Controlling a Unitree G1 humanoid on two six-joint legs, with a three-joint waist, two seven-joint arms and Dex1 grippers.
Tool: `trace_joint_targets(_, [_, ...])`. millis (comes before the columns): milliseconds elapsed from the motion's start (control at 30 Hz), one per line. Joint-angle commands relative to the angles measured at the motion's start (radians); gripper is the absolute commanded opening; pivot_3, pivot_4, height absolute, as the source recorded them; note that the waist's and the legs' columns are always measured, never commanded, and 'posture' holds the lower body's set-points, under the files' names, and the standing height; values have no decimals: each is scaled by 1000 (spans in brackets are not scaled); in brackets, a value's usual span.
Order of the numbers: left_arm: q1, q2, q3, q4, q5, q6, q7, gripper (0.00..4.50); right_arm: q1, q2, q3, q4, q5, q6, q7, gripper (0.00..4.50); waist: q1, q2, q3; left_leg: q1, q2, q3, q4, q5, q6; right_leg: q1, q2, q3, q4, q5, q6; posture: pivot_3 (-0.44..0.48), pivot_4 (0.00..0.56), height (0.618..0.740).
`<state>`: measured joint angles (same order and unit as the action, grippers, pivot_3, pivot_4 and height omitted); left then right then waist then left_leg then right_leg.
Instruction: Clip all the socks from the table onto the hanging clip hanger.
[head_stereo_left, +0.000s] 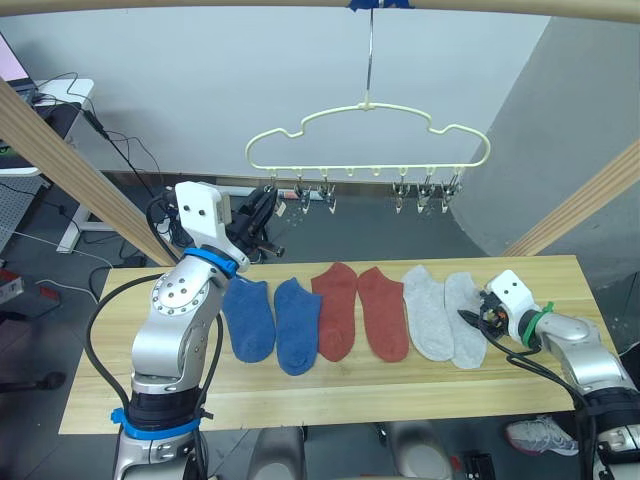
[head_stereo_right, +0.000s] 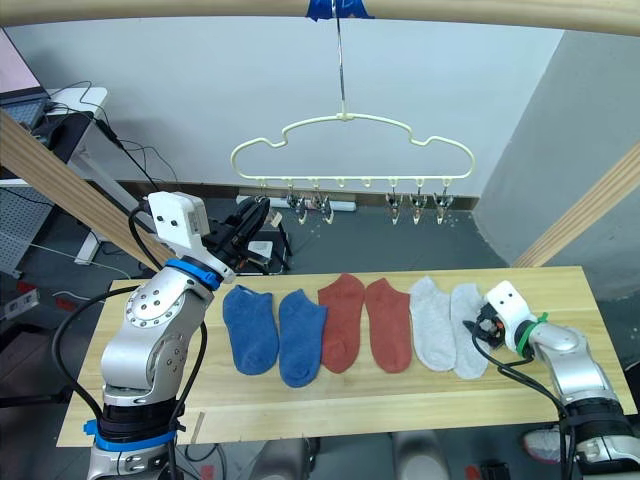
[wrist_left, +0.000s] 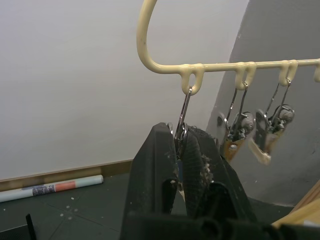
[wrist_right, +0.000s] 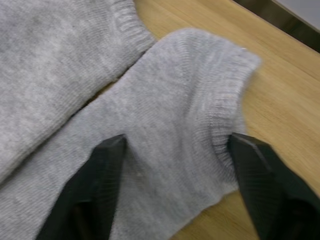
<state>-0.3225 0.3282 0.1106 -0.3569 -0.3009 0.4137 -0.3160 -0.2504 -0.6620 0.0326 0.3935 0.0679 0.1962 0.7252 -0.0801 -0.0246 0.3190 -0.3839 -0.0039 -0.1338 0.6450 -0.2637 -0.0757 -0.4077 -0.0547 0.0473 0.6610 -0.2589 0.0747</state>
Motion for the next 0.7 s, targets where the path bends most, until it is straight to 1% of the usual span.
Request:
trace_joint_targets(33, [-7, 4, 10, -35, -6, -1, 3, 85, 15, -7, -2, 30, -12, 8, 11, 1740, 1, 0, 0, 0, 0, 0, 0, 0, 0, 0, 0, 0, 0, 0, 0, -52, 330, 740])
trace_joint_targets(133, [-11, 2, 7, -29, -4, -2, 5, 85, 23, -12, -9, 21, -9, 11, 16, 663, 1, 0, 0, 0, 0, 0, 0, 0, 0, 0, 0, 0, 0, 0, 0, -52, 329, 740])
trace_joint_targets(200, [-13, -5, 16, -30, -20, 10, 8, 85, 51, -27, -32, -27, 1, 11, 16, 24, 2, 0, 0, 0, 0, 0, 0, 0, 0, 0, 0, 0, 0, 0, 0, -53, 328, 740])
trace_joint_targets(300, [-21, -8, 43, -30, -72, 55, 1, 85, 131, -76, -77, -182, 14, -26, 31, 24, 9, 1, 0, 0, 0, -1, -1, 0, 0, 0, 0, 0, 0, 0, 0, -63, 332, 740])
trace_joint_targets(400, [-38, -19, 89, -28, -194, 158, -4, 85, 209, -127, -113, -362, 31, -72, 65, 24, 9, 1, 1, -1, -1, 0, 0, 0, 0, 0, 0, 0, -1, 0, 1, -79, 334, 740])
trace_joint_targets(467, [-54, -20, 129, -20, -313, 265, -7, 85, 257, -170, -132, -500, 65, -43, 117, 24, 1, 1, 1, 0, -1, 1, 0, 0, 0, 0, 0, 1, 0, 0, 1, -87, 333, 740])
trace_joint_targets(533, [-73, -25, 184, -2, -457, 387, 9, 85, 282, -206, -150, -633, 121, 7, 166, 24, -4, 1, 2, 0, 0, 0, 0, 0, 0, 0, 0, 0, 0, 0, 2, -95, 333, 740])
trace_joint_targets(633, [-113, -32, 276, 47, -676, 541, 75, 85, 255, -238, -147, -815, 209, 113, 205, 24, -9, 0, 2, 0, 0, 0, 0, 0, 0, 0, 1, 0, 1, -3, 6, -113, 332, 740])
trace_joint_targets(700, [-136, -30, 312, 76, -780, 605, 124, 85, 217, -231, -119, -892, 251, 187, 201, 24, -9, -1, 3, 1, 0, 0, 0, 0, 0, 0, 1, 0, 2, -3, 6, -117, 332, 740])
